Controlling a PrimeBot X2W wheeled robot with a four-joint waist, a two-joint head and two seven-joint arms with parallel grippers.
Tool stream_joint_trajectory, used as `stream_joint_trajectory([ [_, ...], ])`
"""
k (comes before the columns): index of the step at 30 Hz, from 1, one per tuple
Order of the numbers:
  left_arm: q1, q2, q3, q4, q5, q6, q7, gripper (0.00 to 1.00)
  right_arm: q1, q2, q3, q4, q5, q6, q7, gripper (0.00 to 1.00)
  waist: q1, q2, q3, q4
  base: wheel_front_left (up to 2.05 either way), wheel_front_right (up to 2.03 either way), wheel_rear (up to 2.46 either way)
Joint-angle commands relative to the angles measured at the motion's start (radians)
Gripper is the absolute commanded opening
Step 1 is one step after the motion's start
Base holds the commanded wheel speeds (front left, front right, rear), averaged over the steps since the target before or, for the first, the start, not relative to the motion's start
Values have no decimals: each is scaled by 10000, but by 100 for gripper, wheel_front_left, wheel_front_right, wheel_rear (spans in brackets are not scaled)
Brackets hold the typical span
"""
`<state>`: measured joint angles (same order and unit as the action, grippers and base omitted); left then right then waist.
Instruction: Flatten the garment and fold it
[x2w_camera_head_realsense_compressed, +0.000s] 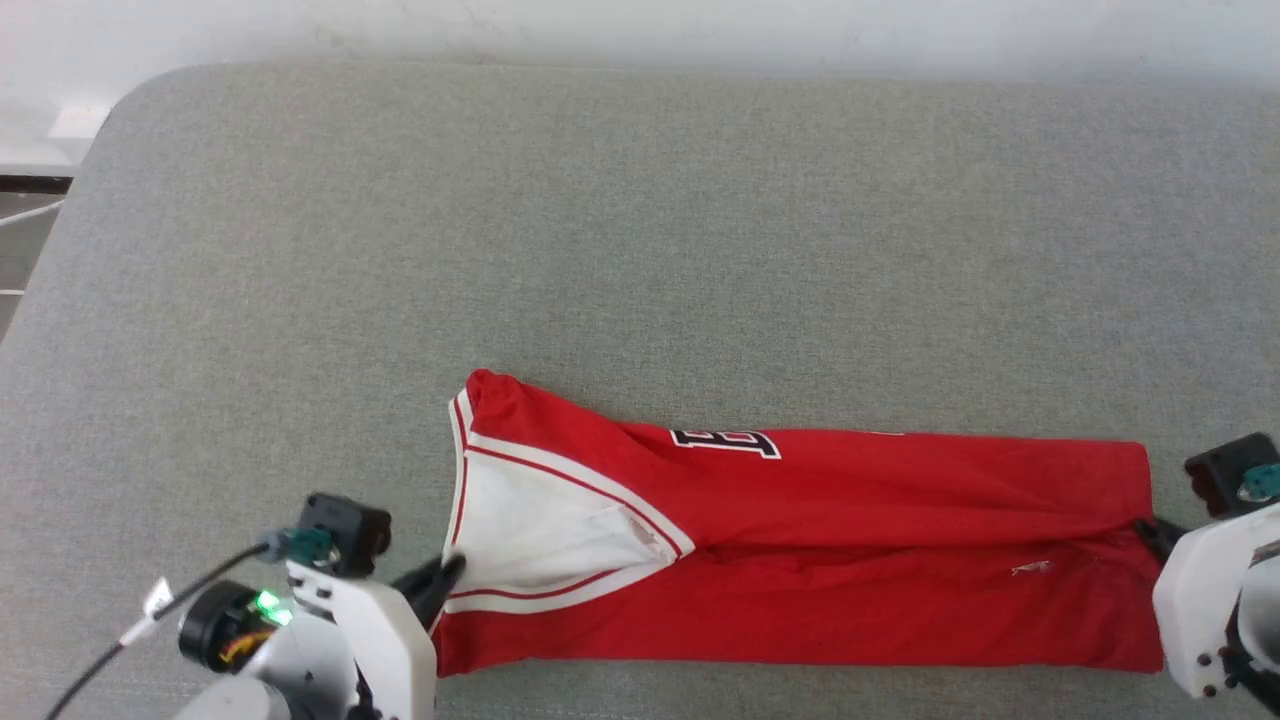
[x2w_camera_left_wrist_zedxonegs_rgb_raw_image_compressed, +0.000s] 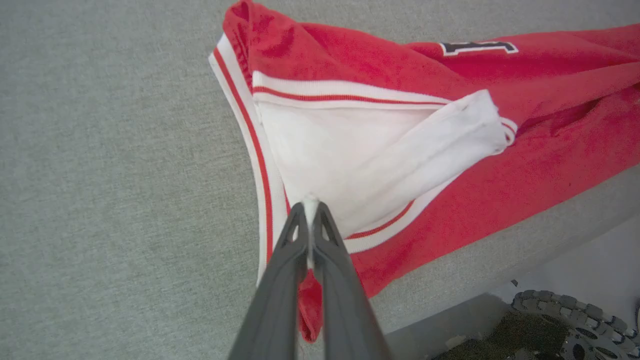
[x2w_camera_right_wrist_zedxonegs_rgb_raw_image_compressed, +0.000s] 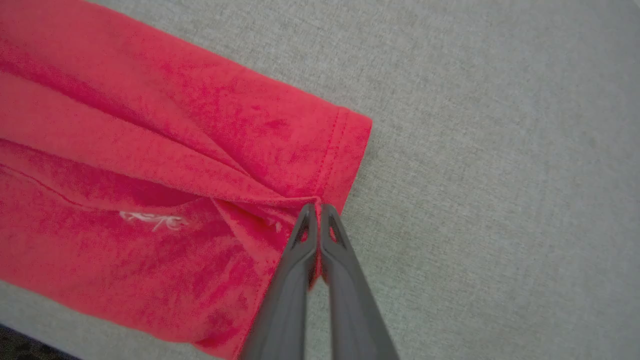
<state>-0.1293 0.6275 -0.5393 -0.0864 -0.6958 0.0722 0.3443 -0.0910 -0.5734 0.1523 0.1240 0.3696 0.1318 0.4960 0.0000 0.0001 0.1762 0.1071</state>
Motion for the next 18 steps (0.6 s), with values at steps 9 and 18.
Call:
stream_joint_trajectory([
  [9,-217,-369,-641,1812,464,-299,-206,100,31,-8,777,274,-80,-11,-90,100,0,-1,-15,-37,0,0,0],
  [18,-267,-1359,352,1527,257,600,-2279,100,-117,232,35,-474,586,-11,-314,100,0,-1,-707,-94,0,0,0],
])
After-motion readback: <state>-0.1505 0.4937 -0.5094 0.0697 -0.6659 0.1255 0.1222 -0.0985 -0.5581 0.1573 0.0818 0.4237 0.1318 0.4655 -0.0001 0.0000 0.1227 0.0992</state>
